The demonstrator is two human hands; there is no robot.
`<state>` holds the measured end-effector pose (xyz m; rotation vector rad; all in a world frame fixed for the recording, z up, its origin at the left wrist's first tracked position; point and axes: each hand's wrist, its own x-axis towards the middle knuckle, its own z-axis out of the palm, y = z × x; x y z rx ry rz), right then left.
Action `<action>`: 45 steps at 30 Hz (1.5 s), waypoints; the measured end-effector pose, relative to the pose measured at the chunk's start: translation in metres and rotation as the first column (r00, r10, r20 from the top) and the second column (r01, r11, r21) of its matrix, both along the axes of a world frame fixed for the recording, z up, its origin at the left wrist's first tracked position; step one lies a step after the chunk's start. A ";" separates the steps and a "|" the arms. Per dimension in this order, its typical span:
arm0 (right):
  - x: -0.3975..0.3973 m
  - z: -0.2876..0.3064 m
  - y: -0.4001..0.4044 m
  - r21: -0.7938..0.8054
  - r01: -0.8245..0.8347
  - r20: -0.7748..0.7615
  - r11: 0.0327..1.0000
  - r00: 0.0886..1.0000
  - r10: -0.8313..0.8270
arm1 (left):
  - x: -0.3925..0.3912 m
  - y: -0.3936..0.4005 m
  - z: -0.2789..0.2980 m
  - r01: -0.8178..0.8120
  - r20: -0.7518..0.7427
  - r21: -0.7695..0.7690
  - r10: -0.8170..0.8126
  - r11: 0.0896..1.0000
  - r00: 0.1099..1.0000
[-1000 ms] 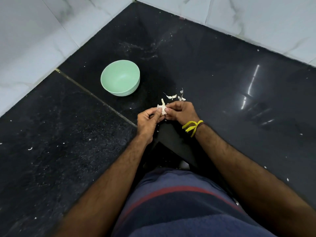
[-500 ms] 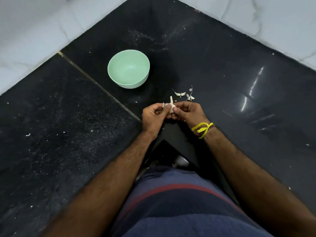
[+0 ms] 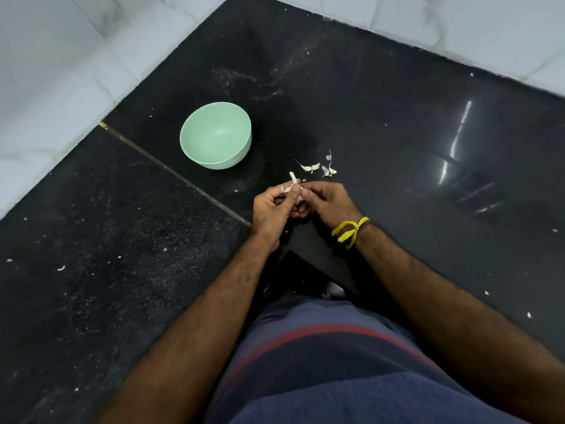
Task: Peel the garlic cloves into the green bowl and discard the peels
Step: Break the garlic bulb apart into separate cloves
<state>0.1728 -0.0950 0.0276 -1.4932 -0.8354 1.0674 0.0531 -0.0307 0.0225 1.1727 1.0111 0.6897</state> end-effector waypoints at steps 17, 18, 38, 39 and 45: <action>-0.007 -0.011 0.006 -0.025 0.182 -0.283 0.983 0.942 -0.181 | 0.023 -0.009 0.000 0.016 -0.022 0.003 -0.016 1.000 1.000; -0.007 -0.011 0.007 -0.049 0.202 -0.282 0.978 0.937 -0.207 | 0.025 -0.011 -0.001 -0.004 -0.033 0.020 0.004 1.000 0.999; -0.022 0.015 0.030 -0.363 0.410 -0.359 0.837 0.767 -0.532 | 0.022 -0.010 -0.015 -0.053 -0.094 0.184 0.071 0.981 0.993; -0.022 0.018 0.030 -0.371 0.412 -0.357 0.832 0.764 -0.538 | 0.022 -0.009 -0.015 -0.049 -0.094 0.181 0.067 0.982 0.993; -0.022 0.015 0.020 -0.274 0.309 -0.401 0.911 0.824 -0.400 | 0.019 -0.009 -0.009 -0.031 0.029 0.103 0.028 0.994 0.999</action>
